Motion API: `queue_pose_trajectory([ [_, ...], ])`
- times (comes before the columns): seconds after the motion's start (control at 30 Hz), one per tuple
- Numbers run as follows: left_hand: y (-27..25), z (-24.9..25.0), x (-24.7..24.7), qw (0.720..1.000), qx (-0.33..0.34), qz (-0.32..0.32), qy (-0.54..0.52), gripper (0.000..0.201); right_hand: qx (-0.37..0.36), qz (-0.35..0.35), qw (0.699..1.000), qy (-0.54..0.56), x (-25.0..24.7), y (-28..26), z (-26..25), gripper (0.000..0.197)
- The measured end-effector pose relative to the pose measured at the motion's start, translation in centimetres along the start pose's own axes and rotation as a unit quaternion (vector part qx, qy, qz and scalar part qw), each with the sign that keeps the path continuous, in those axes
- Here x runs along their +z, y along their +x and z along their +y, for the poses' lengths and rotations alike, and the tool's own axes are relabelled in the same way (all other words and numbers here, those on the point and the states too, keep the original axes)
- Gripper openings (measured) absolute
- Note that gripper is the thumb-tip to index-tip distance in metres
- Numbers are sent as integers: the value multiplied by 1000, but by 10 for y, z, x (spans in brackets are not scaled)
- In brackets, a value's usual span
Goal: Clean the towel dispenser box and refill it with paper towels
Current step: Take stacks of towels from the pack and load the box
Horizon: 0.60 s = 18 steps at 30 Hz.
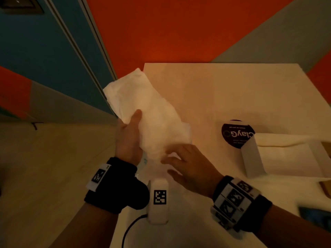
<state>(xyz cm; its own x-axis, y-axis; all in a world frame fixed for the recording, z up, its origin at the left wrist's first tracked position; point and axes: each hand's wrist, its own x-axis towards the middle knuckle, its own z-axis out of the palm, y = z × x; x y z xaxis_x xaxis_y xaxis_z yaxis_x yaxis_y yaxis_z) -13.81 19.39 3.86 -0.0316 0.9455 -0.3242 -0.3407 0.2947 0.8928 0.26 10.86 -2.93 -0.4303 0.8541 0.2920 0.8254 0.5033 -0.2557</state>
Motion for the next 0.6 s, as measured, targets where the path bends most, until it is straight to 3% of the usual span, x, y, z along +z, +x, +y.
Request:
queue_pose_trajectory([
  [0.07, -3, -2, -4, 1000, -12, 15, -2, 34, 12, 0, 1000, 24, 3, -12, -4, 29],
  [0.13, -5, -7, -4, 1000, -8, 18, 5, 36, 116, 65, 974, 181, -3, -13, -13, 30],
  [0.17, -7, -8, -4, 1000, -8, 22, 9, 37, 201, 118, 927, 294, -8, -9, -18, 28],
  [0.23, -12, -13, -2, 999, -3, 32, 13, 40, 358, 191, 776, 483, -15, 0, -24, 32],
  [0.27, -13, -17, -1, 999, 1, 32, 20, 41, 419, 186, 710, 535, -18, 5, -26, 34],
  [0.33, -18, -21, 2, 999, 13, 15, 27, 44, 493, 145, 608, 605, -17, 17, -27, 28],
  [0.43, -24, -23, 20, 1000, 2, -28, 8, 43, 491, 198, 469, 707, -19, 16, -17, 29],
  [0.47, -21, -24, 20, 999, -3, -31, -15, 42, 468, 210, 431, 742, -20, 16, -16, 42],
  [0.53, -21, -25, 21, 996, -31, -51, -67, 39, 423, 205, 400, 787, -21, 13, -16, 67],
  [0.6, -21, -31, 19, 988, -85, -78, -99, 42, 388, 191, 389, 813, -21, 10, -17, 58],
])
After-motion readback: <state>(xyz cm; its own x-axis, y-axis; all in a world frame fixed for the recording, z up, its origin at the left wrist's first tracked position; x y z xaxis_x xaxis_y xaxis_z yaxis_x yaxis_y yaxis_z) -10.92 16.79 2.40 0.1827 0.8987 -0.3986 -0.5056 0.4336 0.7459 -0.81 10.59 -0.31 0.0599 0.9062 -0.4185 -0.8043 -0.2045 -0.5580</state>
